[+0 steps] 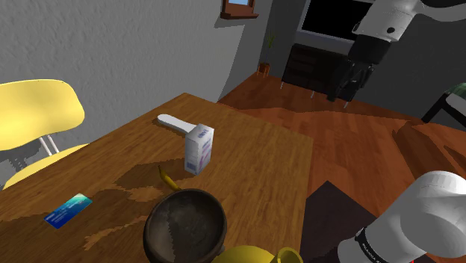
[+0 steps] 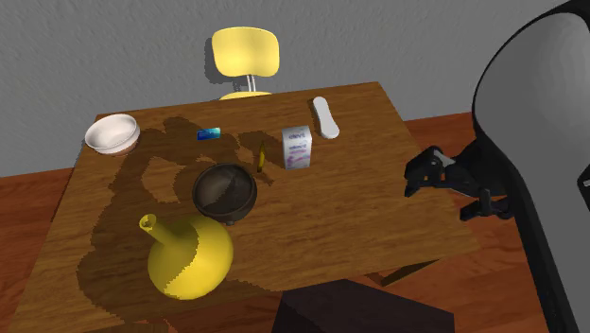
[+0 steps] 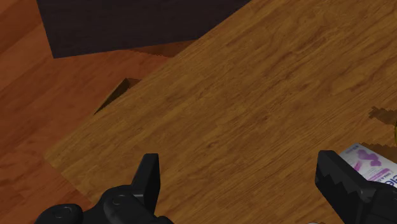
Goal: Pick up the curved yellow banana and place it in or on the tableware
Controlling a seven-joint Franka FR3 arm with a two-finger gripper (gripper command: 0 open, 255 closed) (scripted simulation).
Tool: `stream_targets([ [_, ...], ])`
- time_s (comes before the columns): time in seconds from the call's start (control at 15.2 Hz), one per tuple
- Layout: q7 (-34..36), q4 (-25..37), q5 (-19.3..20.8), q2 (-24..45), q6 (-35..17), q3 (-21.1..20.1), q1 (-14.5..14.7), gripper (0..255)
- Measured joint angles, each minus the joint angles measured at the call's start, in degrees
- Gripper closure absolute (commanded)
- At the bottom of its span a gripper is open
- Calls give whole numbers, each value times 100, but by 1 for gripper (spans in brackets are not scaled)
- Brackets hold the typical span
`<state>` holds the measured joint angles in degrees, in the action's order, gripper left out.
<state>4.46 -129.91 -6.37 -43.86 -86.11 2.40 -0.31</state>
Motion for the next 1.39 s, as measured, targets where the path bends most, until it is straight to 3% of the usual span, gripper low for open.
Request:
stream_targets([
  [0.26,128,-82,-77,155,-281,-224,87,0],
  [0.86,795,-195,-306,1034,-1479,-1270,448,0],
  [1.39,1478,247,-93,2277,-2392,-2159,618,0],
])
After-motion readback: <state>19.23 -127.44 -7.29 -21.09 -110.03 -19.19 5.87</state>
